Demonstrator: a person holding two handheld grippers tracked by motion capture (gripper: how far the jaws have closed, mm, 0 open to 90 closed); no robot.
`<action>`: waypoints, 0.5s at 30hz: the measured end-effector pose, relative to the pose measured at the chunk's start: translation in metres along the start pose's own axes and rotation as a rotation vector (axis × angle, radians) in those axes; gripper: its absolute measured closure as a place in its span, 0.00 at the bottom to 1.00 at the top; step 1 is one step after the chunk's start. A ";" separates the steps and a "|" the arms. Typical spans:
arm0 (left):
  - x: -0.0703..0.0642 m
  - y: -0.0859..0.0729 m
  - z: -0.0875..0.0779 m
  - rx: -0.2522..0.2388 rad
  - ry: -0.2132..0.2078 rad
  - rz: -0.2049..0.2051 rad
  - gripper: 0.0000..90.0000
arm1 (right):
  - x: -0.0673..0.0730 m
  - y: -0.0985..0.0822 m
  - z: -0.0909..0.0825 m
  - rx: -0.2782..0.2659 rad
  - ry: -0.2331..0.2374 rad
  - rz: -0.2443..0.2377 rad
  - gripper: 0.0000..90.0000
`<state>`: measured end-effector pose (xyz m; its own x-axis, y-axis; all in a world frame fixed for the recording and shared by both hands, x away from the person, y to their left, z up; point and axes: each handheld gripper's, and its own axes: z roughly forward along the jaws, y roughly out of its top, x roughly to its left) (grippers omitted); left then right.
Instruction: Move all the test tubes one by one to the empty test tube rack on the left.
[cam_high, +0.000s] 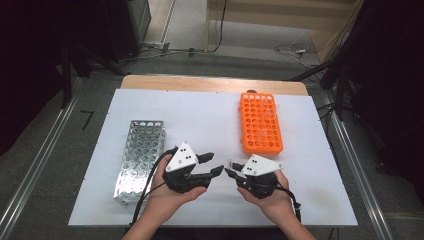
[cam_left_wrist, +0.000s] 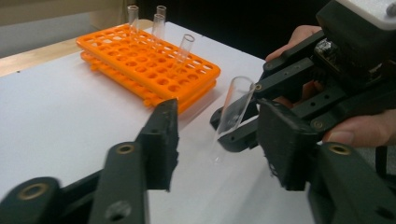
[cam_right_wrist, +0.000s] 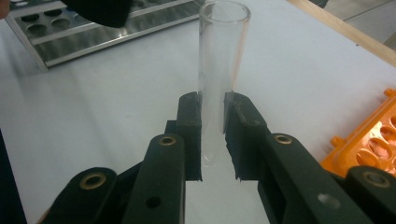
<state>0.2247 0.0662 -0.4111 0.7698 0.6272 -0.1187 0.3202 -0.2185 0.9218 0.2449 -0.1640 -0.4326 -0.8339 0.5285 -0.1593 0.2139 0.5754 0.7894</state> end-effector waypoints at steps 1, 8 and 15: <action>-0.001 0.000 0.001 0.005 -0.003 0.004 0.57 | 0.000 0.000 0.000 0.000 0.000 0.000 0.82; -0.007 -0.001 0.008 0.032 -0.018 0.032 0.69 | 0.013 0.004 0.006 0.020 0.009 -0.048 0.82; -0.012 -0.003 0.015 0.073 0.013 0.069 0.76 | 0.018 0.007 0.006 0.016 0.018 -0.079 0.82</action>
<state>0.2227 0.0478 -0.4181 0.7841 0.6186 -0.0504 0.3063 -0.3151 0.8983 0.2344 -0.1467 -0.4337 -0.8573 0.4702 -0.2098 0.1551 0.6244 0.7656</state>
